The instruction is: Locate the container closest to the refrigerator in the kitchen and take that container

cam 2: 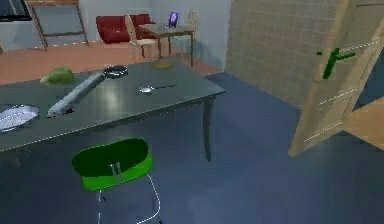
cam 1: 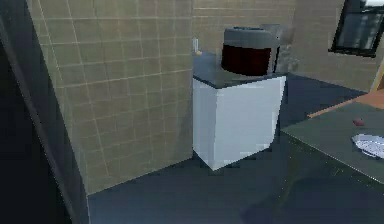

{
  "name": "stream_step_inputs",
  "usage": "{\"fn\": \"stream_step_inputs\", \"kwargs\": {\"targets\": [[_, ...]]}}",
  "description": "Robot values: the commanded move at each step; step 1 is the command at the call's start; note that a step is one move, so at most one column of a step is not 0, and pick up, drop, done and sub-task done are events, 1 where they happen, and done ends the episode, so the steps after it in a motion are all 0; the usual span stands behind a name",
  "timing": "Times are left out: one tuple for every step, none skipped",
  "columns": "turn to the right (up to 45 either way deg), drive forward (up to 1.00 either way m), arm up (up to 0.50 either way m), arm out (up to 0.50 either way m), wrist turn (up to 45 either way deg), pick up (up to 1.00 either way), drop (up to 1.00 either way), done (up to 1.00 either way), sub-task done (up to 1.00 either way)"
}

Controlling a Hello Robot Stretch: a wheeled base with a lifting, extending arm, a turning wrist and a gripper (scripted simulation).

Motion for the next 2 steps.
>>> {"fn": "stream_step_inputs", "kwargs": {"targets": [[0.0,1.00,0.00,0.00,0.0,0.00,0.00,0.00,0.00],[0.0,0.20,0.00,0.00,0.0,0.00,0.00,0.00,0.00]]}}
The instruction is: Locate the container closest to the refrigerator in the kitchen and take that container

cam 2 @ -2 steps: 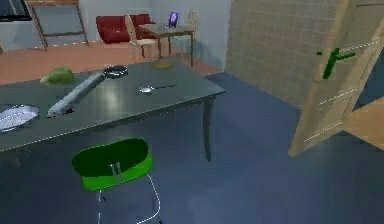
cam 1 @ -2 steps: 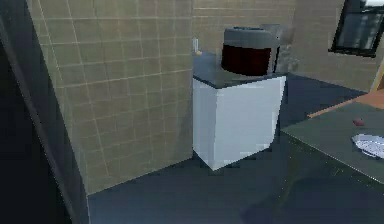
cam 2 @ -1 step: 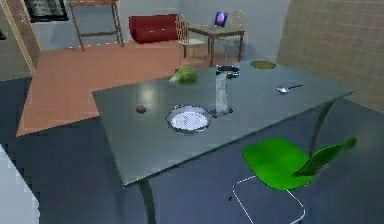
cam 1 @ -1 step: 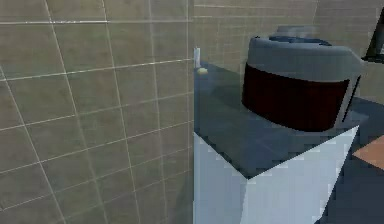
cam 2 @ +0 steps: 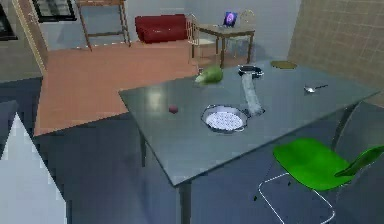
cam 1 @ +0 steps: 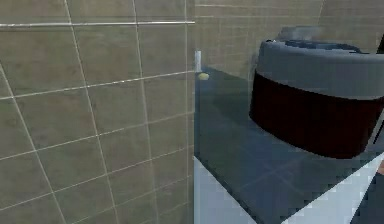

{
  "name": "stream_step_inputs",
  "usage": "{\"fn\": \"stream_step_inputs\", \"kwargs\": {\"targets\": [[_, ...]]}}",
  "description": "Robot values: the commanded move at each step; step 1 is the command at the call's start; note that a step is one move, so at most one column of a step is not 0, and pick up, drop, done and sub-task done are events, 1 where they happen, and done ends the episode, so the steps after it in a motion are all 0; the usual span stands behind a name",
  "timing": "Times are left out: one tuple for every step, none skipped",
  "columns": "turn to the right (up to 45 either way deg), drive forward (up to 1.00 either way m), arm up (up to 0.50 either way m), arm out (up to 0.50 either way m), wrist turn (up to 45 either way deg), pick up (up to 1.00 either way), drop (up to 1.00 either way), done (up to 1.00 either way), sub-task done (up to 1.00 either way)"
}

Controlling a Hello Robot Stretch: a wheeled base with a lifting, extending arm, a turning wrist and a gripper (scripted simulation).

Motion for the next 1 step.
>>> {"fn": "stream_step_inputs", "kwargs": {"targets": [[45.0,0.00,0.00,0.00,0.0,0.00,0.00,0.00,0.00]]}}
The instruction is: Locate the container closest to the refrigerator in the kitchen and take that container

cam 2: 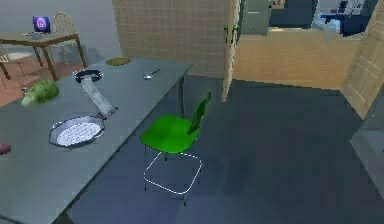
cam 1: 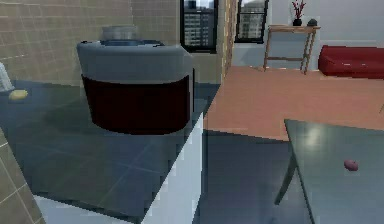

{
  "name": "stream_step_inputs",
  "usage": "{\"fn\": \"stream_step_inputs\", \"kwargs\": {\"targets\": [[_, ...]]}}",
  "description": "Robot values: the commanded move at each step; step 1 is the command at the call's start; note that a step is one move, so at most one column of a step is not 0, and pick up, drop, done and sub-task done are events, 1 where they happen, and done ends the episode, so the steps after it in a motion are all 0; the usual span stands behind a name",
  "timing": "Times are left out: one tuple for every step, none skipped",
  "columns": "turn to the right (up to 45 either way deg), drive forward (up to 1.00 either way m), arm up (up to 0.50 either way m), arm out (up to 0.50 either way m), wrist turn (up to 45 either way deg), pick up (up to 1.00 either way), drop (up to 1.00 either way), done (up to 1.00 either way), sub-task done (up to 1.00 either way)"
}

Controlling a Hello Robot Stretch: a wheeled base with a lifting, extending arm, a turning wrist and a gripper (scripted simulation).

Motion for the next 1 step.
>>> {"fn": "stream_step_inputs", "kwargs": {"targets": [[9.0,0.00,0.00,0.00,0.0,0.00,0.00,0.00,0.00]]}}
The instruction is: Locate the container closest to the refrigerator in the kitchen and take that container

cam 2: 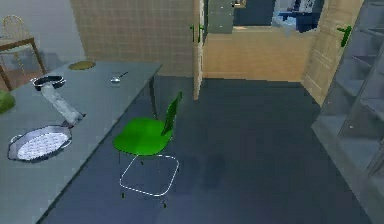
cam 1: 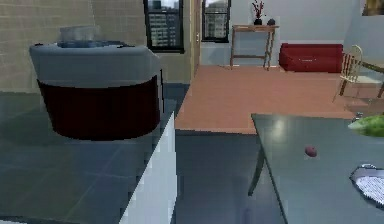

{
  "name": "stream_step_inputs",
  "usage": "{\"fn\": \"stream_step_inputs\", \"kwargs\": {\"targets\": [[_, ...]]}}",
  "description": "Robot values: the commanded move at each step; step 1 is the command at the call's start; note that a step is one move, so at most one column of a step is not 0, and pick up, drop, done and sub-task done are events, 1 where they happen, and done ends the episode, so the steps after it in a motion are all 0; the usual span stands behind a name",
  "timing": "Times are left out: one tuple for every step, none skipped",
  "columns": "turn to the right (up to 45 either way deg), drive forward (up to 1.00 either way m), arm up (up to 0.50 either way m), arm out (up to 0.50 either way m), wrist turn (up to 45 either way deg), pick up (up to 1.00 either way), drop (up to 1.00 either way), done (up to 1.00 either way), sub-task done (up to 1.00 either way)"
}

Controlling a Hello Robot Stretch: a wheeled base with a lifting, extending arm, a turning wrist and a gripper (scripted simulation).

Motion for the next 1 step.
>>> {"fn": "stream_step_inputs", "kwargs": {"targets": [[0.0,1.00,0.00,0.00,0.0,0.00,0.00,0.00,0.00]]}}
